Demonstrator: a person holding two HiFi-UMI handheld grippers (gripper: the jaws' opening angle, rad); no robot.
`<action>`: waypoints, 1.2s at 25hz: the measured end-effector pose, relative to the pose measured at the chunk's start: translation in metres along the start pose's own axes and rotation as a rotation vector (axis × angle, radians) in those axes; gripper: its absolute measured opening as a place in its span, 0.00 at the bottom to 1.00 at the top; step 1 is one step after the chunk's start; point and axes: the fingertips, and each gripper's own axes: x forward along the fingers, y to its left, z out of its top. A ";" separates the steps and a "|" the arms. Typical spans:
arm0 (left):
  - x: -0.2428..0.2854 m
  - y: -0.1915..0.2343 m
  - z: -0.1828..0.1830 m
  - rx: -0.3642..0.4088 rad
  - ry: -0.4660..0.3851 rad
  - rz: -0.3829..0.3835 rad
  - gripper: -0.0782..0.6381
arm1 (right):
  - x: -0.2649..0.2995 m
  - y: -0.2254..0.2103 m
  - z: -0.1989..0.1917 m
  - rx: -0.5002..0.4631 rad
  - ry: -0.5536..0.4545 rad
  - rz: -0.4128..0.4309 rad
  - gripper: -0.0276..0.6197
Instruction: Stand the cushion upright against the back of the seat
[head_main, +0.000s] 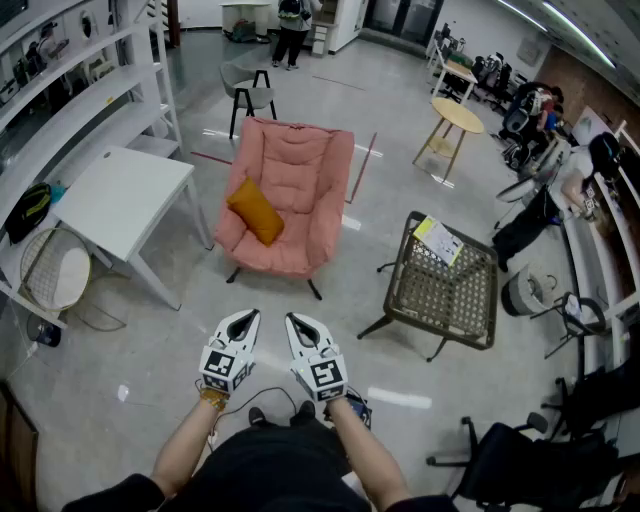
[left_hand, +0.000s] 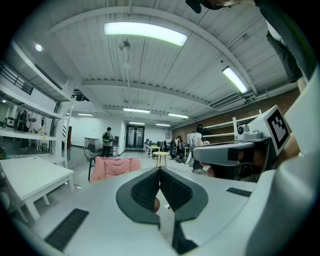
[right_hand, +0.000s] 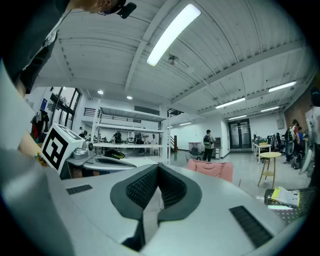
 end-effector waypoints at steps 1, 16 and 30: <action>0.001 -0.001 -0.002 -0.003 0.001 0.002 0.13 | 0.000 -0.002 -0.003 -0.011 -0.009 -0.002 0.06; 0.016 0.010 0.001 0.007 0.002 0.045 0.13 | 0.010 -0.010 -0.014 -0.054 0.016 0.041 0.07; 0.050 -0.009 -0.006 0.038 0.038 0.104 0.13 | 0.009 -0.054 -0.029 -0.034 -0.001 0.090 0.07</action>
